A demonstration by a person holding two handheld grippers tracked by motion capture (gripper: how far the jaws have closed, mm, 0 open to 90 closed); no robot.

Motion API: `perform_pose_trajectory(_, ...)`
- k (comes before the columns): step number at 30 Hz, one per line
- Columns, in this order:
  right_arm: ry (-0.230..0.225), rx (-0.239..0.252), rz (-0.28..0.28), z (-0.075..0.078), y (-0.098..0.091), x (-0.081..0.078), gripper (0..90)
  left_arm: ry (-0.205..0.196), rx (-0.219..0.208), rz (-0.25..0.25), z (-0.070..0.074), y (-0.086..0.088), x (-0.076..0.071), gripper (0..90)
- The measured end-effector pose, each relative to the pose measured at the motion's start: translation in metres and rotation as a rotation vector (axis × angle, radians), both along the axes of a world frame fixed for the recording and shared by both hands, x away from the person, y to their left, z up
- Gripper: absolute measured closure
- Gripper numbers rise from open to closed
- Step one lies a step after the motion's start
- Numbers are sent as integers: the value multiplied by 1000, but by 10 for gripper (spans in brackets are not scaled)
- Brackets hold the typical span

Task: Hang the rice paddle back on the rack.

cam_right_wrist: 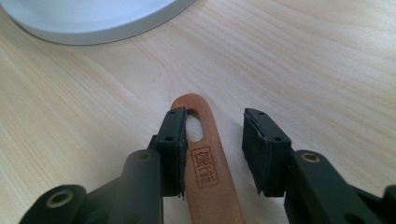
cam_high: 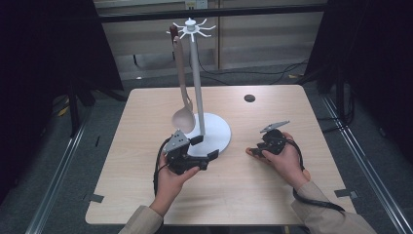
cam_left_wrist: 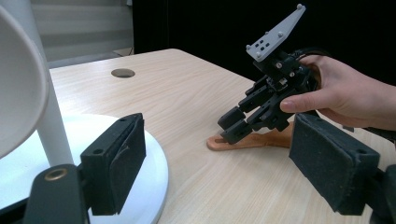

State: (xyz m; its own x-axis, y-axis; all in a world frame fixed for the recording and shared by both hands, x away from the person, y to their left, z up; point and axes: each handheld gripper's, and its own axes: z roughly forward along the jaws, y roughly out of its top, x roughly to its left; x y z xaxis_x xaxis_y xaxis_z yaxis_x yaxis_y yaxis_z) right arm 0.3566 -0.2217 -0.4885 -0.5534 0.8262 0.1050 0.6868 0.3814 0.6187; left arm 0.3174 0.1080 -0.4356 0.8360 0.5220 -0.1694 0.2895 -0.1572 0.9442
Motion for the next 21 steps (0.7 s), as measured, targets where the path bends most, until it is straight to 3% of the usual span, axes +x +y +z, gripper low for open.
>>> perform_pose_trajectory(1, 6, 2, -4, 0, 0, 0, 602, 5, -19, 2, 0, -1, 0, 186)
perform_pose_trajectory(5, -2, 0, -4, 3, 2, -2, 568, 8, -14, 2, -1, -1, 0, 186)
perform_pose_trajectory(11, 7, -37, 51, -2, 10, -3, 520, 7, -10, -12, -3, -2, 0, 186)
perform_pose_trajectory(12, 5, -41, 63, -4, 11, -3, 540, 8, -15, -9, -3, -3, -1, 186)
perform_pose_trajectory(14, -43, -62, 89, -7, 13, -3, 585, 6, -17, -7, -2, -3, -1, 186)
perform_pose_trajectory(16, -35, -61, 97, -6, 14, -3, 644, 5, -7, -3, -2, -2, -1, 186)
perform_pose_trajectory(21, -20, -75, 93, -4, 18, -4, 667, 20, 4, 7, -5, -3, -2, 186)
